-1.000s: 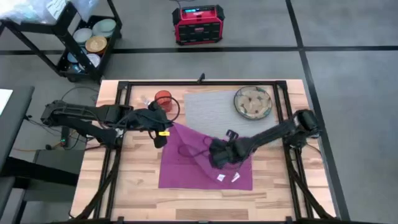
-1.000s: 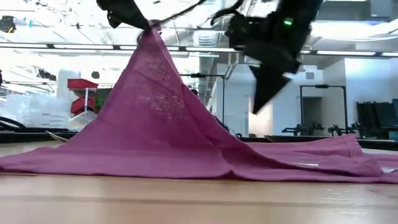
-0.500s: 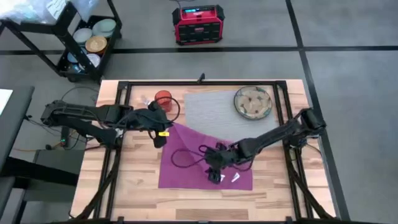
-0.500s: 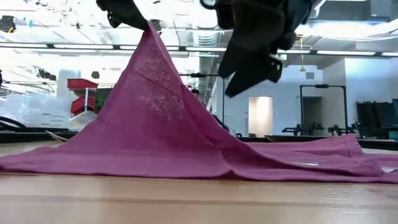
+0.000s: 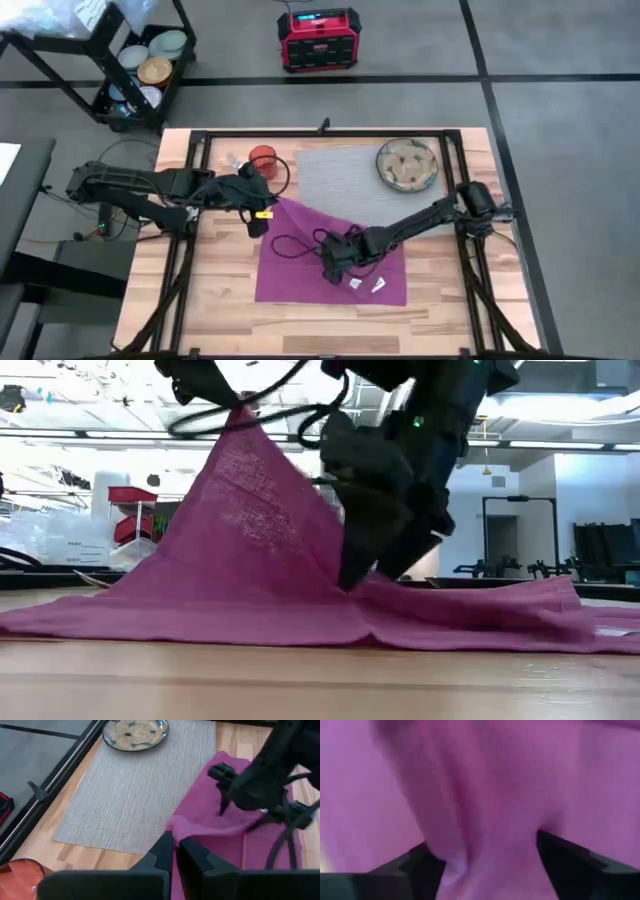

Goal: Set table place
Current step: Fold the purple napkin

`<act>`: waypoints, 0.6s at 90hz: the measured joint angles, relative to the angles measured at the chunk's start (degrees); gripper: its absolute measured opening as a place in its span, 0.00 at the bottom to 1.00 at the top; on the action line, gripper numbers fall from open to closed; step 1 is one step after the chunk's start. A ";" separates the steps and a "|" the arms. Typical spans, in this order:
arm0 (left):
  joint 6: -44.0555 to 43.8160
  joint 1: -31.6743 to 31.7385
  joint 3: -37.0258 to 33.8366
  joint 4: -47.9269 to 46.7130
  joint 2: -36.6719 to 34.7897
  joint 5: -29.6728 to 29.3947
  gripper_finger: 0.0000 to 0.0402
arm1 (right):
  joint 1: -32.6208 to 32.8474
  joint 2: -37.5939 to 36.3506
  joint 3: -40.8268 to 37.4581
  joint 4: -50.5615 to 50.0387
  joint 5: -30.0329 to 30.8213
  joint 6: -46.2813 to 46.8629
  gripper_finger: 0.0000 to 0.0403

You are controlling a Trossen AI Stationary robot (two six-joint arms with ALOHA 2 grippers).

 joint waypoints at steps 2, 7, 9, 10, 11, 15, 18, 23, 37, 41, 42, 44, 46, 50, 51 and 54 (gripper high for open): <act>-0.04 0.00 0.00 -0.03 0.00 0.00 0.00 | 0.00 -0.65 0.07 -0.68 0.31 -0.22 0.49; -0.07 0.00 0.00 -0.04 0.00 0.00 0.00 | -0.07 -2.63 0.12 -2.52 0.39 -1.98 0.31; -0.07 0.00 0.00 -0.07 0.00 0.00 0.00 | -0.07 -3.34 0.12 -3.39 0.38 -2.87 0.23; -0.07 0.00 0.00 -0.07 0.00 0.01 0.00 | -0.06 -3.70 0.12 -3.89 0.36 -3.32 0.19; -0.07 0.00 0.00 -0.07 0.00 0.02 0.00 | -0.06 -4.05 0.12 -4.33 0.32 -3.87 0.15; -0.09 0.00 0.00 -0.11 0.00 0.00 0.00 | -0.04 -5.56 0.12 -5.90 0.25 -5.49 0.06; -0.10 0.00 0.00 -0.26 0.00 0.00 0.00 | -0.07 -6.95 0.12 -7.50 0.16 -5.72 0.05; -0.22 0.00 0.00 -0.54 0.00 0.00 0.00 | -0.46 -9.58 0.12 -11.41 -0.51 -6.60 0.03; -0.39 0.00 0.00 -1.03 0.00 0.02 0.00 | -2.52 -17.47 0.10 -20.75 -1.36 -10.90 0.00; -0.51 0.00 0.00 -1.03 0.00 0.07 0.00 | -3.75 -19.91 0.10 -22.71 -1.43 -12.21 0.00; -0.51 0.00 0.00 -1.03 0.00 0.10 0.00 | -4.10 -20.51 0.10 -23.21 -1.47 -12.50 0.00; -0.51 0.00 0.00 -1.00 0.00 0.19 0.00 | -4.94 -21.66 0.10 -24.24 -1.77 -13.13 0.00; -0.53 0.00 0.00 -0.96 0.00 0.35 0.00 | -5.83 -22.82 0.10 -24.95 -2.33 -13.68 0.00; -0.53 0.00 0.00 -0.92 0.00 0.76 0.00 | -7.70 -24.99 0.10 -25.64 -3.62 -14.73 0.00; -0.53 0.00 0.00 -0.91 0.00 0.85 0.00 | -8.16 -25.41 0.10 -25.70 -4.06 -14.79 0.00; -0.53 0.00 0.00 -0.85 0.00 1.02 0.00 | -9.45 -26.64 0.10 -25.57 -5.20 -14.97 0.00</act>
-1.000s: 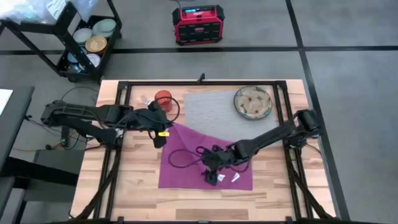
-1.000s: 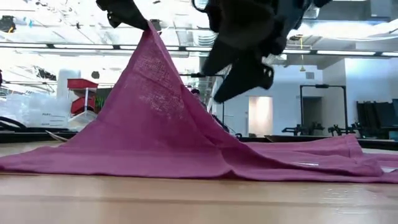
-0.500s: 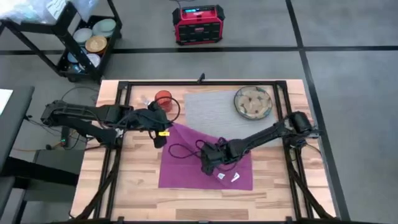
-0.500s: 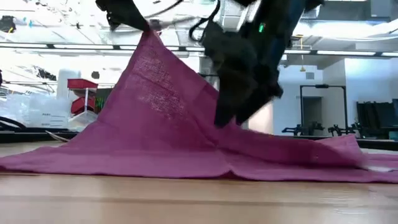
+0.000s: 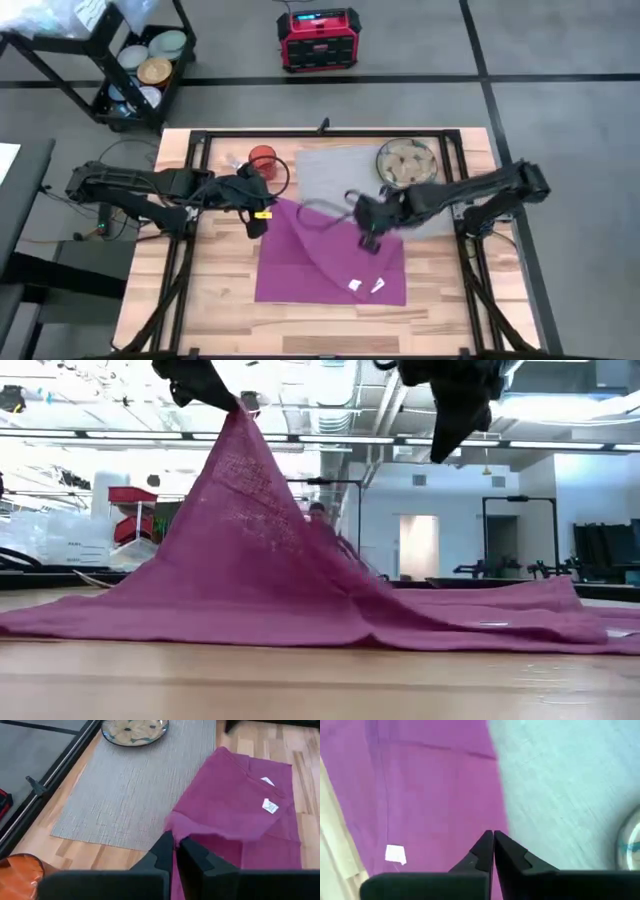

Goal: Set table place
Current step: Fold the purple napkin

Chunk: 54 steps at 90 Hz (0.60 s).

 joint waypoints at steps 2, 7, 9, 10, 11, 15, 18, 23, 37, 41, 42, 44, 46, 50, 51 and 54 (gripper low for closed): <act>0.00 0.00 0.00 0.01 0.00 0.07 0.00 | -0.74 -0.75 0.00 0.37 -0.42 -0.03 0.00; 0.10 0.00 0.00 -0.03 0.00 0.16 0.00 | -1.43 -2.75 -0.54 3.09 -1.00 -0.04 0.00; 0.18 -0.01 0.00 -0.03 0.00 0.17 0.00 | -1.43 -3.37 -0.90 4.69 -1.51 -0.28 0.01; 0.20 -0.02 0.00 -0.01 0.00 0.18 0.00 | -1.39 -3.65 -1.15 5.71 -1.83 -0.42 0.01; 0.21 -0.01 0.00 -0.01 0.00 0.20 0.00 | -1.26 -3.88 -1.42 6.81 -2.23 -0.61 0.02; 0.20 0.00 0.00 -0.03 0.00 0.21 0.00 | -0.46 -4.43 -2.50 11.56 -4.08 -1.36 0.05; 0.30 0.00 0.00 -0.03 0.00 0.21 0.00 | 0.41 -4.28 -3.32 14.47 -5.15 -1.79 0.08; 0.58 0.00 0.00 -0.18 0.00 0.21 0.00 | 2.15 -2.64 -4.99 19.58 -6.57 -2.48 0.14; 0.55 0.00 0.00 -1.83 0.00 0.34 0.00 | 7.10 4.48 -7.17 32.80 -7.37 -3.42 0.37; 0.49 0.00 0.00 -2.32 0.00 0.34 0.00 | 8.05 6.39 -7.02 35.67 -7.39 -3.48 0.44; 0.46 0.00 0.00 -2.43 0.00 0.34 0.00 | 8.22 6.88 -7.02 36.13 -7.38 -3.49 0.46; 0.45 0.00 0.00 -2.54 0.00 0.34 0.00 | 8.55 7.88 -7.02 36.96 -7.39 -3.50 0.49; 0.43 0.00 0.00 -2.54 0.00 0.34 0.00 | 8.73 8.83 -7.02 37.69 -7.39 -3.52 0.52; 0.37 0.00 0.00 -2.53 0.00 0.34 0.00 | 9.09 10.72 -7.02 38.40 -7.36 -3.51 0.58; 0.37 0.00 0.00 -2.53 0.00 0.34 0.00 | 9.14 11.22 -7.02 38.44 -7.33 -3.46 0.60; 0.37 0.00 0.00 -2.53 0.00 0.34 0.00 | 9.16 12.85 -6.99 38.53 -7.08 -2.95 0.63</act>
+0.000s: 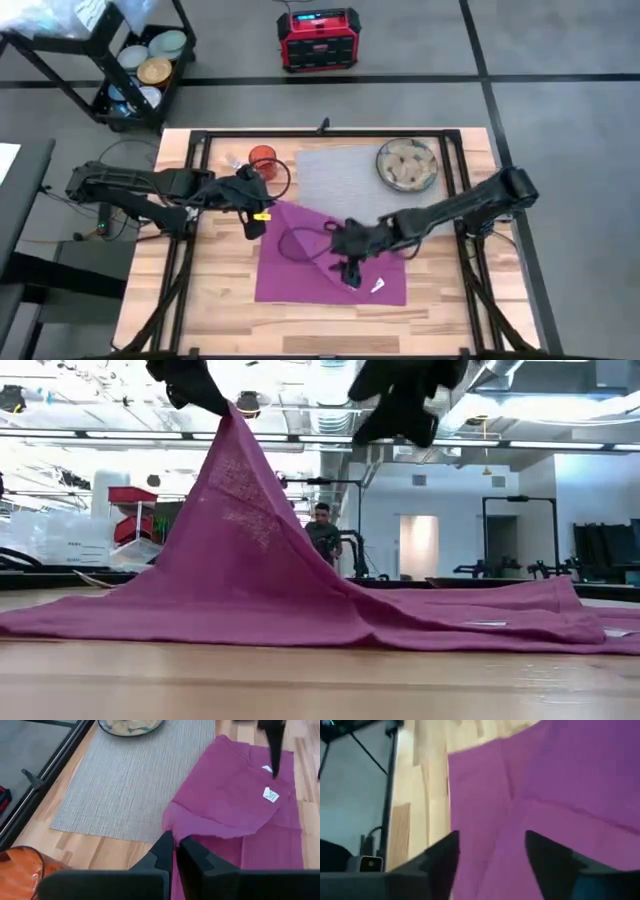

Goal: Set table place
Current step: Fold the purple napkin

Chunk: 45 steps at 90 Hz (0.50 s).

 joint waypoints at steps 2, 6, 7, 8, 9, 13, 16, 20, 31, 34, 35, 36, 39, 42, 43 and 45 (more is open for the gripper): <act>0.00 0.00 0.00 0.00 0.00 0.00 0.00 | -0.05 1.01 0.24 -0.24 0.33 0.52 0.65; -0.07 0.00 0.00 0.00 0.00 0.00 0.00 | -0.12 2.72 0.76 -0.65 0.62 1.32 0.68; -0.08 0.00 0.00 0.00 0.00 0.00 0.00 | -0.19 3.15 0.90 -0.78 0.64 1.62 0.69; -0.11 0.00 0.00 0.00 0.00 0.00 0.00 | -0.28 3.58 1.05 -0.94 0.65 1.93 0.70; -0.13 0.00 0.00 0.00 0.00 0.00 0.00 | -0.39 4.07 1.23 -1.02 0.68 2.28 0.70; -0.13 0.00 0.01 0.07 0.00 -0.02 0.00 | -0.71 5.66 1.87 -0.81 0.77 3.91 0.72; -0.13 0.00 0.02 0.12 0.00 -0.02 0.00 | -0.90 6.66 2.20 -0.37 0.79 4.93 0.72; -0.15 0.00 0.02 0.18 0.00 -0.02 0.00 | -0.90 8.14 2.65 -0.15 1.30 6.19 0.73; -0.37 0.00 0.02 0.24 0.00 -0.02 0.00 | -0.40 10.69 3.36 1.76 3.70 7.88 0.73; -0.37 0.00 0.02 0.22 0.00 -0.02 0.00 | -0.05 10.81 3.46 2.34 4.12 8.19 0.73; -0.38 0.00 0.02 0.21 0.00 -0.02 0.00 | 0.09 10.82 3.47 2.45 4.39 8.36 0.73; -0.39 0.00 0.02 0.20 0.00 -0.02 0.00 | 0.25 10.83 3.48 2.46 4.75 8.45 0.73; -0.53 0.00 0.02 0.14 0.00 -0.02 0.00 | 0.78 10.82 3.49 2.26 6.08 8.77 0.73; -0.57 0.00 0.02 0.14 0.00 -0.03 0.00 | 1.14 10.80 3.50 2.05 7.70 9.16 0.73; -0.57 0.00 0.02 0.16 0.00 -0.04 0.00 | 1.31 10.80 3.52 1.99 8.30 9.28 0.73; -0.57 0.00 0.02 0.17 0.00 -0.04 0.00 | 1.57 10.80 3.54 1.71 9.62 9.40 0.73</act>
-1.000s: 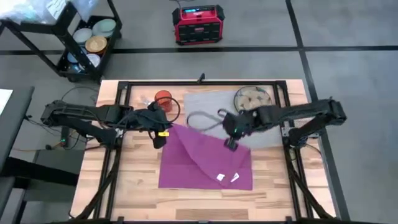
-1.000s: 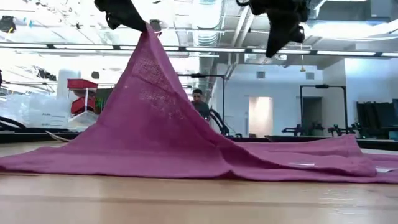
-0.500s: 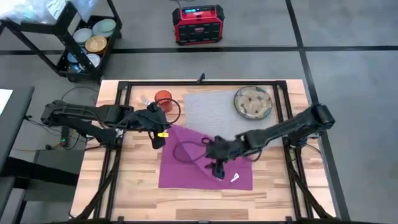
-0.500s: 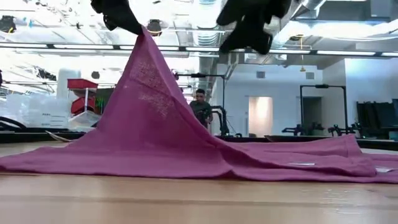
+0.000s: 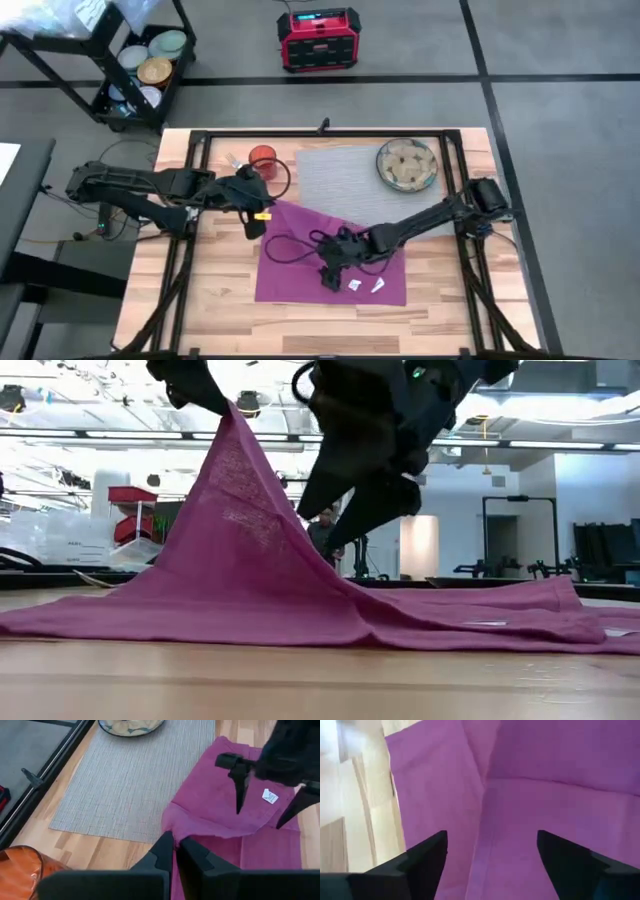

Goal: Set table place
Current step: Fold the purple napkin

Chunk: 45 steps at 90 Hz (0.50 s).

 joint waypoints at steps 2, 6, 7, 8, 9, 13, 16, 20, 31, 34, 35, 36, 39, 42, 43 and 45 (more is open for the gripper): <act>-0.01 0.00 0.00 -0.04 0.00 0.02 0.00 | 0.27 0.00 0.00 -0.37 1.21 0.06 0.73; 0.01 0.00 0.00 -0.01 0.00 0.00 0.00 | 0.79 0.00 0.00 -1.50 3.88 0.27 0.73; 0.01 0.00 0.00 0.01 0.00 0.00 0.00 | 0.90 0.00 0.00 -1.65 4.37 0.38 0.73; -0.01 0.00 0.00 0.01 0.00 0.00 0.00 | 1.00 0.00 0.00 -1.80 4.92 0.47 0.73; -0.01 0.00 0.00 0.01 0.00 0.00 0.00 | 1.09 0.00 0.00 -1.94 5.55 0.53 0.73; -0.01 0.00 0.00 -0.01 0.00 0.00 0.00 | 1.25 0.00 0.00 -2.15 7.43 0.72 0.73; -0.02 0.00 0.00 0.02 0.00 0.00 0.00 | 1.47 0.00 0.00 -2.24 8.64 0.71 0.73; -0.01 0.00 0.00 0.03 0.00 0.00 0.00 | 1.85 0.00 0.00 -2.25 10.43 0.60 0.73; -0.01 0.00 0.00 0.03 0.00 0.00 0.00 | 3.81 0.00 0.00 -2.07 16.01 -0.57 0.73; -0.01 0.00 0.00 0.03 0.00 0.00 0.00 | 4.44 0.00 0.00 -2.05 17.53 -1.13 0.73; -0.02 0.00 0.00 0.03 0.00 0.00 0.00 | 4.64 0.00 0.00 -2.05 18.06 -1.37 0.73; -0.02 0.00 0.00 0.03 0.00 -0.01 0.00 | 4.84 0.00 0.00 -2.02 18.61 -1.71 0.73; -0.02 0.00 0.00 0.03 0.00 -0.02 0.00 | 5.44 0.00 0.00 -1.84 19.91 -2.71 0.73; -0.02 0.00 0.00 0.03 0.00 -0.02 0.00 | 5.96 0.00 0.00 -1.44 20.77 -3.92 0.73; -0.02 0.00 0.00 0.03 0.00 -0.02 0.00 | 6.08 0.00 0.00 -1.25 21.02 -4.36 0.73; -0.02 0.00 0.00 0.03 0.00 -0.02 0.00 | 6.19 0.00 0.00 -0.91 21.15 -5.21 0.73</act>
